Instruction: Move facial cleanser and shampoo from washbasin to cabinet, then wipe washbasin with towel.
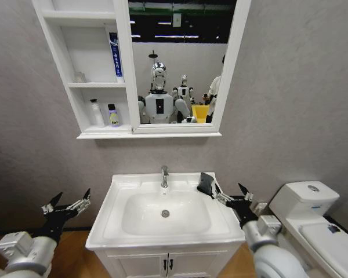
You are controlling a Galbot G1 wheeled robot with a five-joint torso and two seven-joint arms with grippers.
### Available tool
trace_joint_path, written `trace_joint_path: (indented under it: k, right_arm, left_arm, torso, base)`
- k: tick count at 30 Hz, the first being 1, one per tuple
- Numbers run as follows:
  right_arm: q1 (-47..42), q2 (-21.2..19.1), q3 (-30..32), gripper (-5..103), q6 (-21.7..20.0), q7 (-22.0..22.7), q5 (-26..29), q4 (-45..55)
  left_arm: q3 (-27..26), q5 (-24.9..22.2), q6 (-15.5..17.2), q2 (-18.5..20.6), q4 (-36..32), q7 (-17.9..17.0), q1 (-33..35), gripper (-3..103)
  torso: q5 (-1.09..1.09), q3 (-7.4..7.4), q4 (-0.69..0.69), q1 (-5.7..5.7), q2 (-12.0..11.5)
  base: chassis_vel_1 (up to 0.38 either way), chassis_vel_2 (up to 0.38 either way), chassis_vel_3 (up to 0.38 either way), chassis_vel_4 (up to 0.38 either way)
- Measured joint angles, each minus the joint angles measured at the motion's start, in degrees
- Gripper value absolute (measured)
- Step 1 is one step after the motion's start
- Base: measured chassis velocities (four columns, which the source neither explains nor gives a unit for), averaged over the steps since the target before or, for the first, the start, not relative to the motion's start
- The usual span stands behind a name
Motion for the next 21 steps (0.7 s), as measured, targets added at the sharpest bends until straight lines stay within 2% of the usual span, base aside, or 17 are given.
trace_joint_path:
  k: [2,7,10,12,16,19,21]
  right_arm:
    - [-2.39,2.40,0.71,100,1.27,-0.94,-3.53,0.86]
    - [-4.01,5.15,0.54,100,1.78,-1.59,-5.65,1.72]
    - [-5.29,7.16,0.02,100,2.65,-1.98,-8.46,1.72]
    - [-6.73,8.36,-0.77,100,3.25,-2.22,-10.45,1.57]
    - [-7.26,8.80,-1.40,100,3.49,-2.47,-11.56,1.45]
    - [-7.26,8.68,-1.60,100,3.62,-2.58,-11.79,1.22]
    - [-7.40,8.29,-1.72,100,3.65,-2.64,-11.80,1.06]
  left_arm:
    - [0.00,0.00,0.00,0.01,0.00,0.00,-0.01,100]
    - [0.00,0.00,0.00,0.00,0.00,0.00,0.00,100]
    - [0.00,0.00,0.01,0.00,0.00,0.02,0.00,100]
    - [0.00,0.00,0.01,0.00,0.00,0.02,0.00,100]
    - [0.00,0.00,0.01,0.00,0.00,0.00,0.00,100]
    - [0.00,0.00,0.01,0.00,0.00,0.00,0.00,100]
    - [0.00,0.01,0.00,0.00,0.00,0.01,-0.01,100]
  torso:
    - [0.00,0.01,0.03,0.03,-0.01]
    - [0.04,0.02,0.02,0.02,-0.02]
    - [-0.03,0.01,0.02,0.01,-0.01]
    - [0.05,0.01,0.01,0.01,-0.01]
    - [-0.04,0.00,0.01,-0.01,0.00]
    - [0.03,0.01,0.03,0.01,-0.01]
    - [0.00,0.01,0.00,0.02,-0.01]
  base:
    - [0.063,-0.089,-0.048,0.075]
    - [0.112,-0.183,-0.070,0.174]
    - [0.153,-0.248,-0.129,0.241]
    - [0.167,-0.292,-0.179,0.257]
    - [0.219,-0.302,-0.213,0.279]
    - [0.274,-0.313,-0.236,0.320]
    - [0.288,-0.343,-0.274,0.351]
